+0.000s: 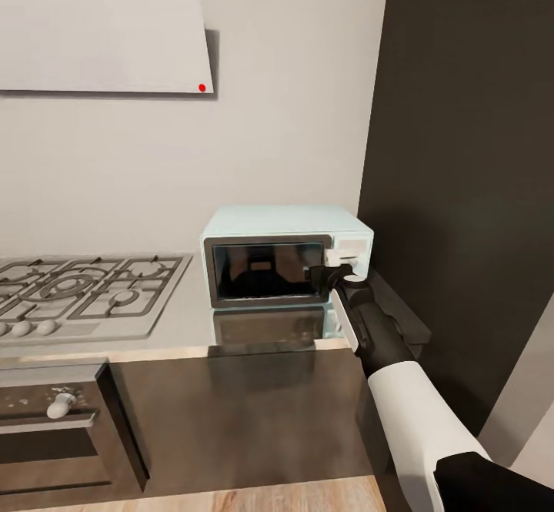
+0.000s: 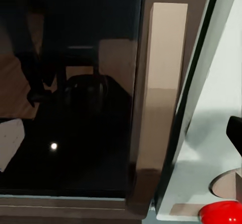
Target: In the kitchen, take the popcorn bag from the countertop, put it into the microwave, and heat it until the popcorn is cooked so the cooked popcorn ends up inside the bag.
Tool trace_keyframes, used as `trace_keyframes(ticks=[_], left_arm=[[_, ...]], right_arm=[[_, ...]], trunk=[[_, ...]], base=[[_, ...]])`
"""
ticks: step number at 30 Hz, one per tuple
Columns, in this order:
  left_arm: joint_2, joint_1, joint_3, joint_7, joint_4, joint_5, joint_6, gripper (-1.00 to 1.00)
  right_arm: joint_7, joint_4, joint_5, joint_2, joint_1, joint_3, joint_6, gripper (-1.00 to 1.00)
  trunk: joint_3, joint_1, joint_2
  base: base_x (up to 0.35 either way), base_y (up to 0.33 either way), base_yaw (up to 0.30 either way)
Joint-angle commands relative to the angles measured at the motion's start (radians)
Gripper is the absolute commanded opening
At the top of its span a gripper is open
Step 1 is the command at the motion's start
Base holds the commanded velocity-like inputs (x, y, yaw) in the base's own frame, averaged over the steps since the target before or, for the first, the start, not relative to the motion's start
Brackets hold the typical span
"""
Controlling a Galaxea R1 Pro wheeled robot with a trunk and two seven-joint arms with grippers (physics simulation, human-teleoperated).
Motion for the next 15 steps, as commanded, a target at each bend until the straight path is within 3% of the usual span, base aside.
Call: trace_keyframes(ticks=[1, 9, 10, 15], left_arm=[[0.000, 0.000, 0.000, 0.000, -0.002, 0.007, -0.001, 1.00], [0.000, 0.000, 0.000, 0.000, -0.002, 0.007, 0.000, 1.00], [0.000, 0.000, 0.000, 0.000, -0.002, 0.007, 0.000, 1.00], [0.000, 0.000, 0.000, 0.000, -0.002, 0.007, 0.000, 1.00]], right_arm=[[-0.003, -0.001, 0.006, 0.000, -0.001, 0.002, 0.006, 1.00], [-0.005, -0.001, 0.006, 0.000, -0.001, 0.002, 0.008, 1.00], [-0.005, -0.001, 0.007, 0.000, 0.000, 0.002, 0.007, -1.00], [-0.006, -0.001, 0.005, 0.000, -0.001, 0.002, 0.007, -1.00]], trunk=[[-0.001, 0.000, 0.000], [-0.001, 0.000, 0.000], [-0.001, 0.000, 0.000], [-0.001, 0.000, 0.000]], base=[[0.102, 0.000, 0.000], [0.020, 0.000, 0.000], [0.000, 0.000, 0.000], [0.000, 0.000, 0.000]])
